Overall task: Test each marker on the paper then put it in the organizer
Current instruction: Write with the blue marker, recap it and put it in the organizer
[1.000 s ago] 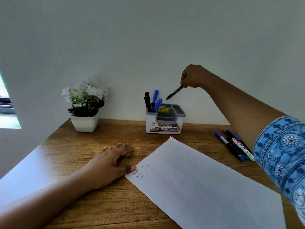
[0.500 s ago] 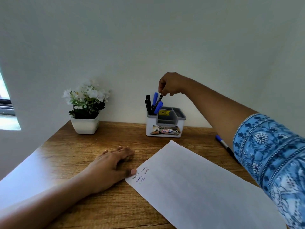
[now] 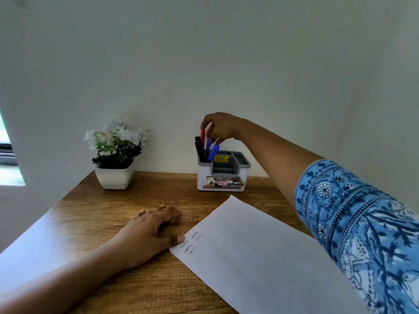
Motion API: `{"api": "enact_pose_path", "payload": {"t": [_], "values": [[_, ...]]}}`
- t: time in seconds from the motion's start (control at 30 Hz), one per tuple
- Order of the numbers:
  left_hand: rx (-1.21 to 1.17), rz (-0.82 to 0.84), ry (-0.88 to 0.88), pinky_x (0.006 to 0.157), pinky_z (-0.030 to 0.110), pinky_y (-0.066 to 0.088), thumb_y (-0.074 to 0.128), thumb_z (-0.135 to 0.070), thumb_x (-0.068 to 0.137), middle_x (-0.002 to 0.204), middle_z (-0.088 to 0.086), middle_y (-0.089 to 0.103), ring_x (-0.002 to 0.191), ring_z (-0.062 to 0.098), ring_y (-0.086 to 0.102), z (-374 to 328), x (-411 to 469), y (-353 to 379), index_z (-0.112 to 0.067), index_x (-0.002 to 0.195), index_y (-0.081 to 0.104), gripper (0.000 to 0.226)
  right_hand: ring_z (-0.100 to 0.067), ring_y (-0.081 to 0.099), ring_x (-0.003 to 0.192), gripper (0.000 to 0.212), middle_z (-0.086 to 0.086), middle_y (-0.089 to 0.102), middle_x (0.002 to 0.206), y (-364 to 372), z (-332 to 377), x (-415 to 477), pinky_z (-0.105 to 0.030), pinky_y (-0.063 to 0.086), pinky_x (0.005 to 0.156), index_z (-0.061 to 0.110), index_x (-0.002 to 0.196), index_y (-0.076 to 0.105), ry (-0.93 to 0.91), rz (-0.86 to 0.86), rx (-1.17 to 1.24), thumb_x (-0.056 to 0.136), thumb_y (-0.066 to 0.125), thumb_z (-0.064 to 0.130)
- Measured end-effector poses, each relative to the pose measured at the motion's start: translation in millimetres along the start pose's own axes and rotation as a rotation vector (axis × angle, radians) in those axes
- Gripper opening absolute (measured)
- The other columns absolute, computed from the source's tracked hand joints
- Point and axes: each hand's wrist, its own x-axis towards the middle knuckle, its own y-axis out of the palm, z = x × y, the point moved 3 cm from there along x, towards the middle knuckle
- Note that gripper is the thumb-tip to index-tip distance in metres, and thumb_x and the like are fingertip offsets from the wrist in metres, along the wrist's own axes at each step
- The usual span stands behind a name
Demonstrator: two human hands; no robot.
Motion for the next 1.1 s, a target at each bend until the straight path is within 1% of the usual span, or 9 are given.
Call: {"api": "enact_pose_path", "payload": {"t": [0.17,0.37,0.5,0.6,0.77,0.87,0.93,1.03,1.1], "values": [[0.007,-0.003,-0.009,0.117,0.033,0.013,0.050,-0.058,0.085,0.156,-0.013,0.018,0.144,0.011,0.017,-0.1,-0.5,-1.1,-0.043,0.143,0.022,0.066,-0.017,0.061,0.086,0.036,-0.010,0.063,0.107,-33.5,-30.2,-44.4,-0.028,0.051,0.068,0.010,0.119,0.057,0.025,-0.138,0.035,0.086,0.053,-0.004],[-0.005,0.000,-0.012,0.117,0.035,0.022,0.052,-0.060,0.082,0.155,-0.012,0.023,0.142,0.013,0.024,2.8,2.2,1.3,-0.043,0.142,0.027,0.067,-0.018,0.065,0.070,0.015,-0.004,0.069,0.087,-56.3,-116.6,-125.7,-0.012,0.042,0.044,0.010,0.094,0.068,0.238,-0.241,-0.162,0.083,0.061,0.003],[0.005,-0.016,-0.019,0.117,0.036,0.021,0.052,-0.060,0.082,0.155,-0.011,0.022,0.142,0.014,0.023,0.4,1.9,1.0,-0.042,0.143,0.027,0.068,-0.019,0.065,0.076,0.014,-0.006,0.072,0.090,-33.2,-179.4,-159.9,-0.029,0.050,0.062,0.019,0.078,0.068,0.462,-0.192,-0.242,0.078,0.062,0.006],[-0.004,-0.024,-0.012,0.116,0.033,0.020,0.053,-0.059,0.082,0.154,-0.011,0.026,0.142,0.013,0.025,-0.5,-0.4,1.3,-0.041,0.142,0.029,0.067,-0.020,0.062,0.087,0.006,-0.007,0.069,0.102,-13.3,-204.7,-174.6,-0.030,0.047,0.069,0.023,0.084,0.068,0.556,-0.175,-0.319,0.078,0.069,0.020],[-0.016,-0.035,-0.007,0.114,0.032,0.022,0.053,-0.059,0.081,0.153,-0.011,0.028,0.140,0.013,0.028,0.2,-0.8,1.2,-0.040,0.142,0.029,0.069,-0.019,0.062,0.088,0.047,-0.007,0.067,0.101,1.8,-209.5,-180.1,-0.026,0.044,0.063,0.013,0.106,0.065,0.666,-0.089,-0.351,0.074,0.073,0.047],[-0.026,-0.028,0.000,0.115,0.033,0.021,0.053,-0.061,0.078,0.153,-0.013,0.027,0.140,0.012,0.027,2.2,0.5,2.2,-0.041,0.142,0.029,0.071,-0.018,0.062,0.086,0.054,-0.005,0.066,0.093,8.7,-209.8,-175.8,-0.027,0.046,0.068,0.009,0.104,0.064,0.674,-0.035,-0.413,0.073,0.071,0.053],[-0.042,-0.028,0.000,0.116,0.034,0.022,0.052,-0.063,0.075,0.152,-0.014,0.028,0.140,0.012,0.028,3.4,0.8,2.0,-0.042,0.142,0.029,0.073,-0.020,0.061,0.084,0.044,-0.007,0.062,0.087,6.3,-202.9,-176.1,-0.028,0.045,0.066,0.008,0.097,0.063,0.649,-0.059,-0.375,0.078,0.066,0.048],[-0.047,-0.043,0.008,0.115,0.035,0.022,0.053,-0.062,0.076,0.152,-0.014,0.030,0.140,0.013,0.028,3.3,1.1,2.3,-0.042,0.141,0.030,0.071,-0.020,0.056,0.068,0.027,-0.007,0.058,0.073,-12.4,-175.5,-182.1,-0.027,0.037,0.056,0.009,0.077,0.060,0.536,-0.189,-0.128,0.084,0.058,0.035],[-0.049,-0.055,0.020,0.114,0.034,0.023,0.051,-0.063,0.077,0.151,-0.014,0.030,0.140,0.013,0.028,1.6,0.4,2.5,-0.043,0.141,0.030,0.071,-0.017,0.056,0.062,0.019,-0.005,0.062,0.071,-20.2,-146.7,-186.0,-0.027,0.039,0.055,0.013,0.081,0.062,0.391,-0.232,0.044,0.088,0.057,0.029]]}}
